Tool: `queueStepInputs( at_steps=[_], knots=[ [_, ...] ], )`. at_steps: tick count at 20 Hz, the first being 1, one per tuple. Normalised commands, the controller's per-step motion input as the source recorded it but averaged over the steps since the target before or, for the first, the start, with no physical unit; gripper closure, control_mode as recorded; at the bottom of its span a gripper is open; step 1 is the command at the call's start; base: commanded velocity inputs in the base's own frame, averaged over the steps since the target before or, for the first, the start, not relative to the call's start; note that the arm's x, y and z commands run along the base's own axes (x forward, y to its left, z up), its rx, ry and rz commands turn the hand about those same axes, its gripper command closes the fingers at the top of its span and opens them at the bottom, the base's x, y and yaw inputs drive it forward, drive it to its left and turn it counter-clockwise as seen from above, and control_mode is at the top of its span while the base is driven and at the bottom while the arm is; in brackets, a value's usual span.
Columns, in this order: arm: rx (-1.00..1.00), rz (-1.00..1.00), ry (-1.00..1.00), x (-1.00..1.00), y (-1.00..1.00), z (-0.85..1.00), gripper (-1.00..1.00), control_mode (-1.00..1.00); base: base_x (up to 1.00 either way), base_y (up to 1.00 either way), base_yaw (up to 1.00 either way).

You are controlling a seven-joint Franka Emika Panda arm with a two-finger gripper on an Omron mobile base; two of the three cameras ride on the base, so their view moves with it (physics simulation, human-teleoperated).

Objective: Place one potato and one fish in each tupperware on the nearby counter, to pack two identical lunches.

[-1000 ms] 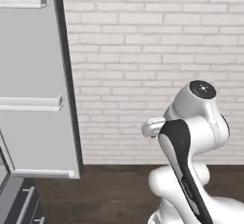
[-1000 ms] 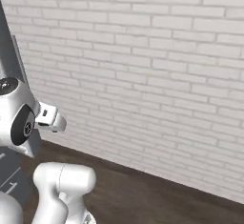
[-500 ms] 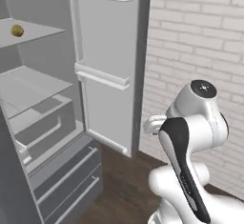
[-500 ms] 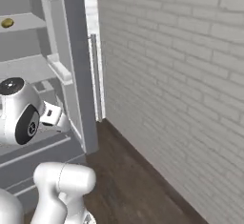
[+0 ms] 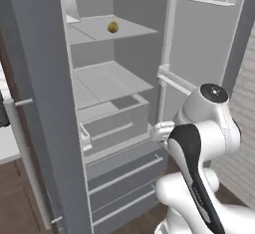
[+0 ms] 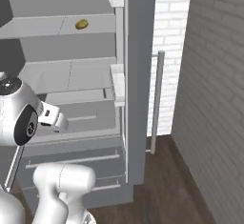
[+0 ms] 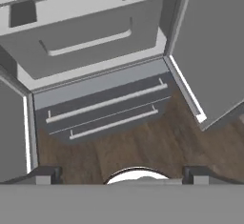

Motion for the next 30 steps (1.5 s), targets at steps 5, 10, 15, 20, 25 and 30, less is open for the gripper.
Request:
queueStepInputs(
  at_steps=[5,10,15,20,25,30],
  knots=[
    [0.0,0.0,0.0,0.0,0.0,0.0,-1.0,1.0,1.0,0.12,0.15],
    [0.0,0.0,0.0,0.0,0.0,0.0,-1.0,1.0,1.0,0.03,0.0],
    [0.0,0.0,-0.41,0.61,-0.05,0.96,-1.0,-1.0,0.0,0.0,0.0],
    [-0.01,0.0,-0.51,0.35,0.0,1.0,-1.0,-1.0,0.0,0.0,0.0],
    [0.0,0.0,-0.35,0.32,0.01,1.0,-1.0,-1.0,0.0,0.0,0.0],
    [0.0,0.0,-0.19,0.2,0.0,1.0,-1.0,-1.0,0.0,0.0,0.0]
  ],
)
